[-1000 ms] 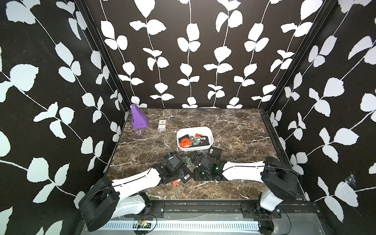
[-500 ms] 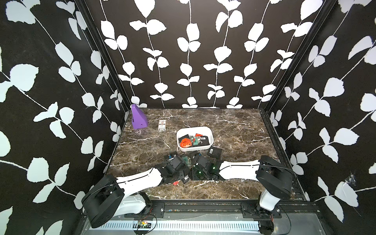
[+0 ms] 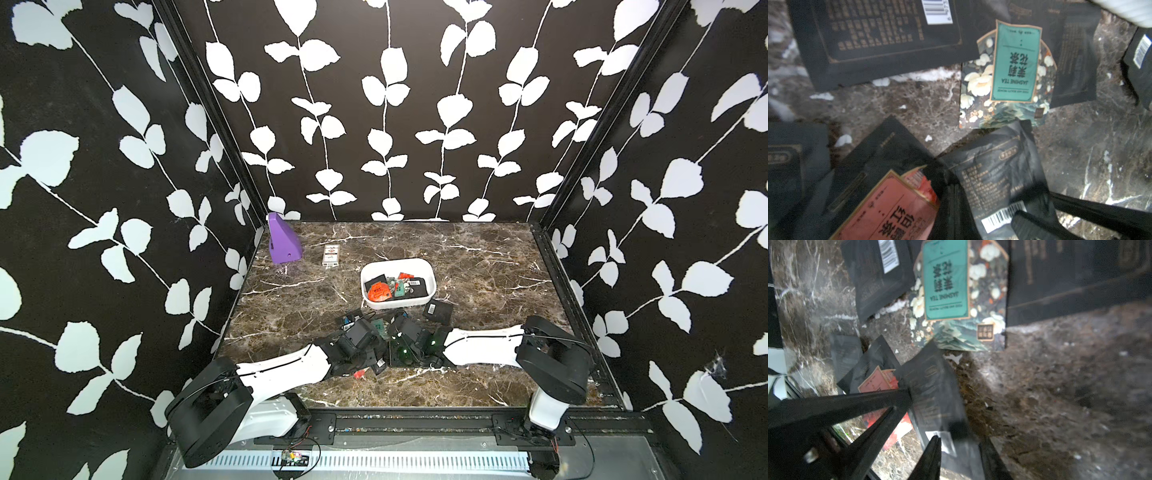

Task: Put the tea bags into the storage box
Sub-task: Pick up the tea bag from the center of the board.

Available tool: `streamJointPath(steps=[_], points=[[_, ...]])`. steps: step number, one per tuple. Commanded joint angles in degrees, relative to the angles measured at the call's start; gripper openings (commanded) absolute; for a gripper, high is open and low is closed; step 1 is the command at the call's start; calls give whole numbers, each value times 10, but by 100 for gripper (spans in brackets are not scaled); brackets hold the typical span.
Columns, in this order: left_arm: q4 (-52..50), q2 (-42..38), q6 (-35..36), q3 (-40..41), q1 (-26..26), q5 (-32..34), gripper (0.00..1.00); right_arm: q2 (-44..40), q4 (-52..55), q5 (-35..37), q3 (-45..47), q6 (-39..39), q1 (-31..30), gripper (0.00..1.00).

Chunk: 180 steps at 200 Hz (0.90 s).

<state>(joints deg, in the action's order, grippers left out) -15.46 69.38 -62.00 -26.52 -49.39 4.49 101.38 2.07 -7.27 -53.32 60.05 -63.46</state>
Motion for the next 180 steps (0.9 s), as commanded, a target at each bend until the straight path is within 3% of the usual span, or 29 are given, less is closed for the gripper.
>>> streamJointPath(steps=[1,40,79,121,150,180], points=[[-37,2,-1,15,2,-7,0,7,11,3,-16,-1,-6,24],[-51,-16,19,-12,3,-2,0,-20,46,23,-23,-16,-6,0],[-105,-69,57,-67,3,43,0,-108,155,93,-34,-54,-5,0],[-115,-141,71,-69,2,88,15,-249,254,157,-36,-94,23,0],[-125,-156,63,-63,3,91,17,-285,264,129,-68,-130,89,0],[-127,-155,57,-55,3,81,18,-234,235,61,-133,-162,157,0]])
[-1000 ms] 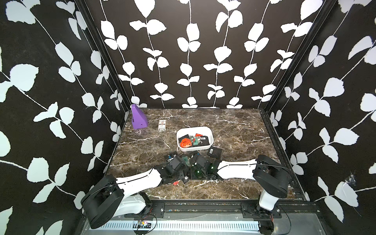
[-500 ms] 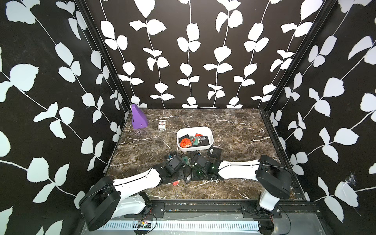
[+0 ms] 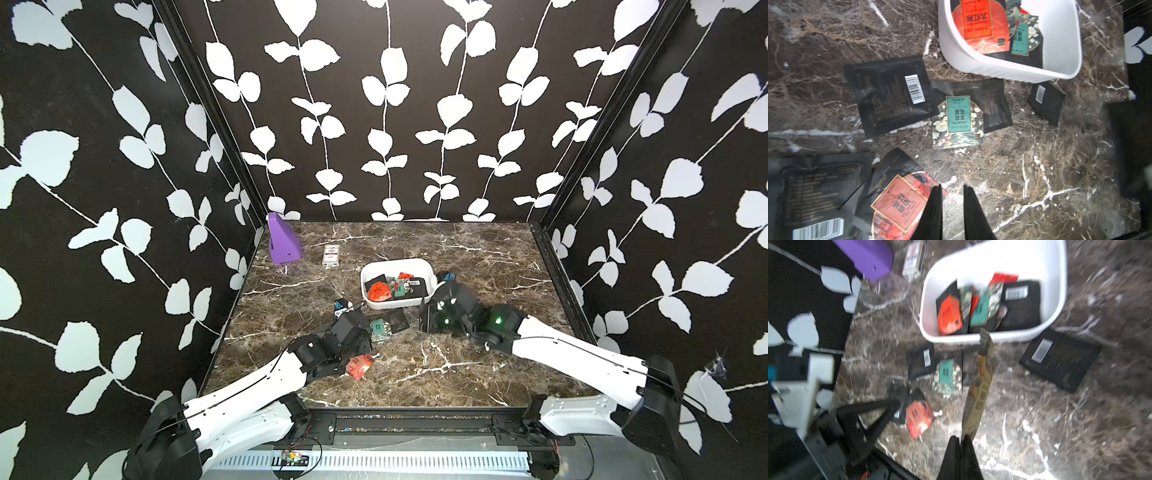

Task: Put the tea bags into the storage box
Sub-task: Pick up the tea bag from the center of the board, then place the tea bag in the storage box.

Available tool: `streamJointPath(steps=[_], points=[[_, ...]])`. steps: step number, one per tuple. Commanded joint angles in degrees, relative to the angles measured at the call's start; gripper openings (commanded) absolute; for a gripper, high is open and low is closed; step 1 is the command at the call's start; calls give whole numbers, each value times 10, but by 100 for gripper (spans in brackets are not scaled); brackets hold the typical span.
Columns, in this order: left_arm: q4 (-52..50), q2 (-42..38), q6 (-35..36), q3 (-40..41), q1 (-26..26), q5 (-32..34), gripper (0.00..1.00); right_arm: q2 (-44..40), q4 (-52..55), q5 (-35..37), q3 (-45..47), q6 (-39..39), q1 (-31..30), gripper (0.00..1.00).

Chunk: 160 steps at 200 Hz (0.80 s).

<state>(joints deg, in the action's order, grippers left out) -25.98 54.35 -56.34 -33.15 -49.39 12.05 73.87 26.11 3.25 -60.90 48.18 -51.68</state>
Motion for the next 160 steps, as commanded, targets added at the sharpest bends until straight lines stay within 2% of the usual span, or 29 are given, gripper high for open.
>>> streamJointPath(steps=[1,53,91,120,148,160], points=[[-21,-4,0,12,3,5,18,44,-6,-46,-60,-44,41,0],[-26,-5,-10,28,2,-13,19,244,-48,-130,-214,-51,92,0],[-21,-16,-12,39,3,-18,20,350,-52,-136,-298,-47,100,0],[-28,-23,-8,42,2,-21,20,370,-57,-122,-284,-46,117,0],[-51,-27,-2,40,3,-23,20,345,-59,-105,-227,-50,134,0],[-69,-24,-1,37,3,-23,20,331,-55,-97,-204,-53,140,15]])
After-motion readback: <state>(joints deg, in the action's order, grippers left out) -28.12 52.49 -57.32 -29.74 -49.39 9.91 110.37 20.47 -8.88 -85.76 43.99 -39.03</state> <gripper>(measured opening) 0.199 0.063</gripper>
